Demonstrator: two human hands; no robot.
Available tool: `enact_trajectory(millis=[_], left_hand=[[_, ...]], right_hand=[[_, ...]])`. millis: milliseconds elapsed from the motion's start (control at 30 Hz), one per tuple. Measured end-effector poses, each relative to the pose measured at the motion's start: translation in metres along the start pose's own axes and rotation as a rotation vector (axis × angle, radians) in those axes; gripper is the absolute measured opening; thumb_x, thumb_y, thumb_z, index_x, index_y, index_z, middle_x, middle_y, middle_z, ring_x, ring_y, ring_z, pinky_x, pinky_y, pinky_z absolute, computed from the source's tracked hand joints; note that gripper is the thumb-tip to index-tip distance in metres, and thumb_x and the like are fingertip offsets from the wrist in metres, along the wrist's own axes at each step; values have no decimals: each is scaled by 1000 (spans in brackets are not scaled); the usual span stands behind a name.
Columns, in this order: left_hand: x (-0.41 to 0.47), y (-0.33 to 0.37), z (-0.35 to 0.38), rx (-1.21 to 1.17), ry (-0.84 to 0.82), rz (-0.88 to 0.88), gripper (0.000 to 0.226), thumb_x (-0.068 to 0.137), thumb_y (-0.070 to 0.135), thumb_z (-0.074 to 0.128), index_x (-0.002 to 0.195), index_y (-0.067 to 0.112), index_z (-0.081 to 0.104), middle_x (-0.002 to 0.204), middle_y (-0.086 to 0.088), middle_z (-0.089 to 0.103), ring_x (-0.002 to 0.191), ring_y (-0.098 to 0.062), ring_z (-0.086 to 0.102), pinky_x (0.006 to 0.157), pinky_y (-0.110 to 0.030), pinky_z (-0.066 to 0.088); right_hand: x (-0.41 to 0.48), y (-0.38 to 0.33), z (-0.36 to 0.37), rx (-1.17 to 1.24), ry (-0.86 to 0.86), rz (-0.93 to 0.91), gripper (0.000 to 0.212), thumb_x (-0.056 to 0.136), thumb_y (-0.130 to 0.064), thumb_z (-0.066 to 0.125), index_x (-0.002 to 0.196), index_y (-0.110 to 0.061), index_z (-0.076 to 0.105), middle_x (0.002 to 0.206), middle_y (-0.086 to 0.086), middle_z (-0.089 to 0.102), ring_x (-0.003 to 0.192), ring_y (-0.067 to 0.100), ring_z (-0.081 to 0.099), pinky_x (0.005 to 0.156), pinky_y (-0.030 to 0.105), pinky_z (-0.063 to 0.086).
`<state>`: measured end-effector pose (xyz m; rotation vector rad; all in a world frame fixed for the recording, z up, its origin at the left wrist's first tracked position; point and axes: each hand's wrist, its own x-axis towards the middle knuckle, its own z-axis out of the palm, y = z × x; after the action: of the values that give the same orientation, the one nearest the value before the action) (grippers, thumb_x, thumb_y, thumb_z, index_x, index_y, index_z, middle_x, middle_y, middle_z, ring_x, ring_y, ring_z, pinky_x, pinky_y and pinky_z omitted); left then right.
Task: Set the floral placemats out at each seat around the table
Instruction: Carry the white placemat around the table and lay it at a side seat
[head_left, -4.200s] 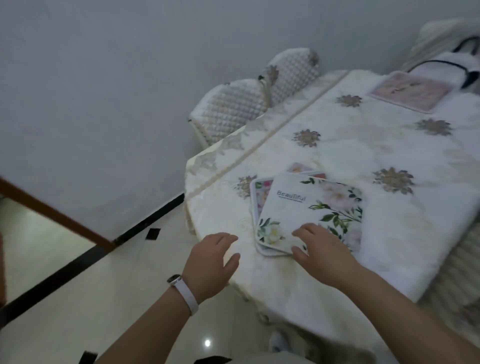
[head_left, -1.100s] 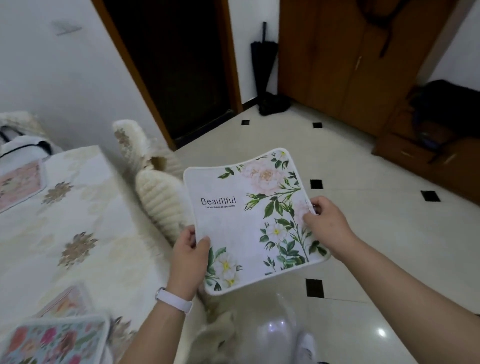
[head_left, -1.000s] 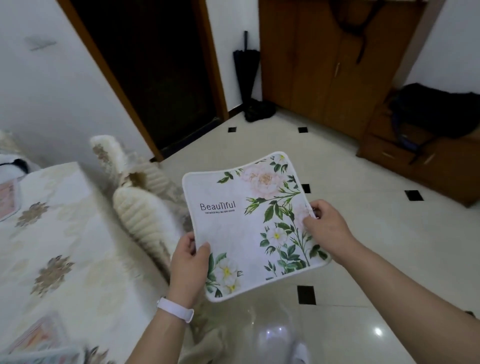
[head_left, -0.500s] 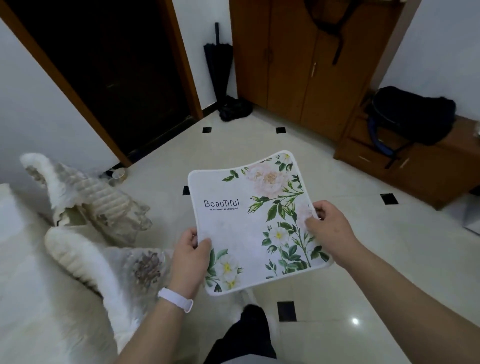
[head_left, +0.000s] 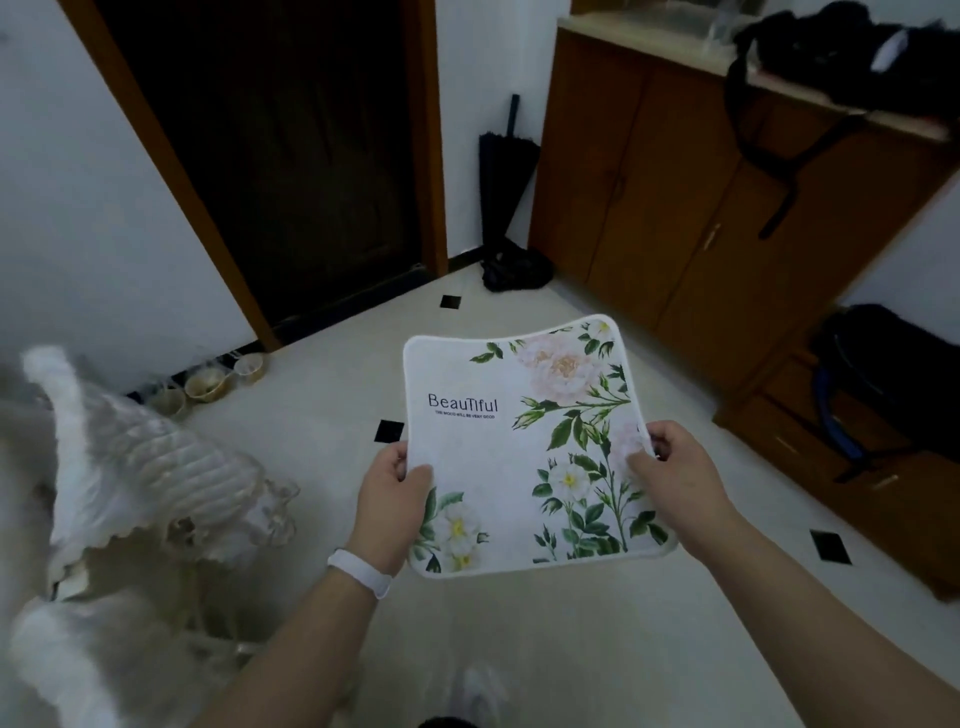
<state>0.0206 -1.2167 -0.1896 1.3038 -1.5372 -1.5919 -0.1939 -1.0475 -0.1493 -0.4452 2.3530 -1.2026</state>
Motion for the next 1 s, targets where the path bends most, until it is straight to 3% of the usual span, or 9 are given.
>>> enact_trajectory(millis=[100,233,400,567,800,1000], left_hand=[[29,13,-10,-2,37,10,17,88,0,54,93,13,63,64,1,64,53,-10,54,49,-22,45],[66,13,-25,-10,139,-36,17,86,3,55,90,16,65,66,-5,60,60,-18,52,55,-32,44],[110,13,-40,-17,283,-93,17,86,2,55,92,15,64,70,-16,62,63,-21,54,57,-34,45],[171,25,-43,-49,452,-129,15,87,0,54,93,11,62,85,-20,70,72,-29,64,67,-45,56],[243,80,-40,-75,669,-160,13,87,0,56,90,10,63,83,-12,71,72,-29,68,66,-40,57],[260,102,-64,-149,883,-152,16,75,15,60,91,15,64,87,-17,72,75,-29,65,75,-53,55]], right_hand=[[29,-22,19,12,-51,-39,8,91,-19,57,93,-27,58,88,2,70,74,25,70,66,43,59],[73,-48,50,7,-141,-107,6,92,-19,58,98,-20,60,89,3,69,70,18,67,54,27,47],[136,-78,105,-21,-283,-180,6,94,-23,58,98,-20,60,87,1,67,70,16,62,54,26,41],[218,-116,161,0,-443,-194,3,94,-24,59,92,-25,60,85,1,69,74,24,67,64,38,55],[309,-194,219,6,-660,-249,3,94,-17,56,95,-19,58,89,3,68,78,24,67,70,41,57],[341,-254,280,-23,-830,-347,11,91,-14,56,93,-24,57,90,3,69,77,27,69,73,51,59]])
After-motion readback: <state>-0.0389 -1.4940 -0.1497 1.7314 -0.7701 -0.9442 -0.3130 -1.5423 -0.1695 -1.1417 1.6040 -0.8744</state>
